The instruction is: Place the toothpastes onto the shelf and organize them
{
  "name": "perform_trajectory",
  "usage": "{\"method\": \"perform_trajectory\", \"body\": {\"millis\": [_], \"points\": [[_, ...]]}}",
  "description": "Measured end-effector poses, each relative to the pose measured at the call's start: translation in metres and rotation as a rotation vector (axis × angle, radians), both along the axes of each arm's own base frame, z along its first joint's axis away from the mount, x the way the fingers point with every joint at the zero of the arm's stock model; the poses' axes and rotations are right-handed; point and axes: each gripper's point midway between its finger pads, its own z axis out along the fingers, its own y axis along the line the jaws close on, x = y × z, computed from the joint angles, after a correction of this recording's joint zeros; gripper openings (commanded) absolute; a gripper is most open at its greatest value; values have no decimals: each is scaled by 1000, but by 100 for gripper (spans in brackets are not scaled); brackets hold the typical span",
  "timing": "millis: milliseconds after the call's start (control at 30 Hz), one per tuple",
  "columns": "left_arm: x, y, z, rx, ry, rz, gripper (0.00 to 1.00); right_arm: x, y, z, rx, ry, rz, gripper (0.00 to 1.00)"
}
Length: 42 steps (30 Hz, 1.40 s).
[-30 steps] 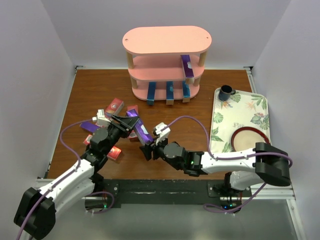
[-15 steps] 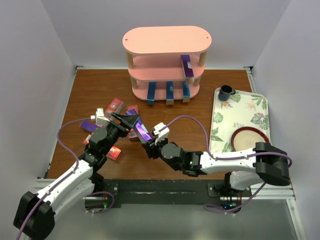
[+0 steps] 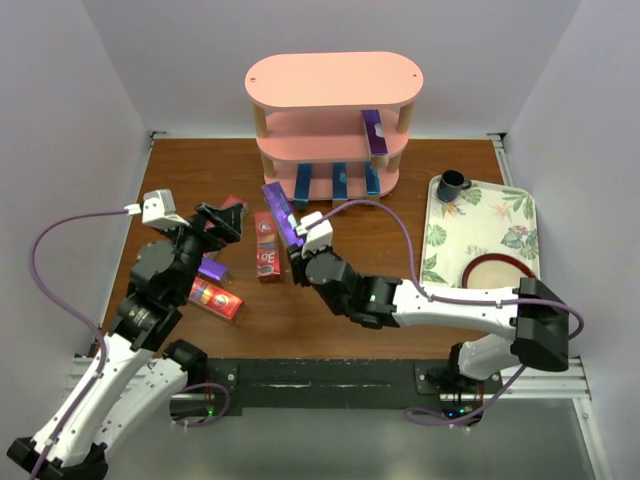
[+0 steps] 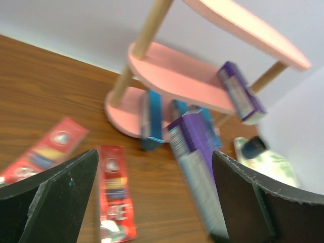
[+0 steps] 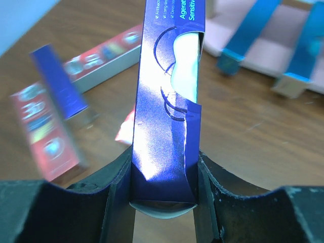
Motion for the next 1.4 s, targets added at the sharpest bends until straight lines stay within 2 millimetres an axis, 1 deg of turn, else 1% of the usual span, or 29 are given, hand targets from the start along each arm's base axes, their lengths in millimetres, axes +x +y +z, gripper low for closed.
{"method": "perform_trajectory", "body": {"millis": [100,167,267,300,333,467,567,633,767,900,1000,1133,1167,1300,1333,1400], "points": [[-8,17,-6,133,-1,38,100,33,-14,8,-39,-8,-85,20],[-12,26,-17,227,13,57,100,55,-23,15,-63,-14,-143,20],[-16,36,-34,321,40,73,100,91,-35,31,-75,-29,-232,20],[-17,38,-40,349,51,76,100,100,-38,36,-74,-34,-253,20],[-18,40,-43,363,56,76,100,114,-42,42,-76,-40,-281,20],[-18,41,-51,413,65,71,100,154,-48,57,-76,-60,-360,21],[-19,41,-53,423,68,65,100,180,-52,61,-87,-65,-403,22],[-19,40,-53,429,65,54,100,196,-54,59,-103,-63,-428,22],[-21,38,-54,433,59,40,100,223,-58,49,-136,-46,-457,23],[-22,37,-52,429,51,33,100,240,-65,36,-158,-15,-469,25],[-23,37,-51,426,45,30,100,247,-75,27,-168,8,-484,27],[-23,36,-51,425,44,28,100,253,-84,23,-162,29,-491,31],[-23,36,-51,425,44,26,100,254,-85,23,-159,31,-494,38],[-23,36,-51,425,44,26,99,257,-88,21,-149,41,-491,53],[-23,36,-51,426,44,25,100,257,-87,21,-146,43,-489,60],[-23,36,-51,425,44,23,100,257,-87,21,-139,44,-489,66]]}}
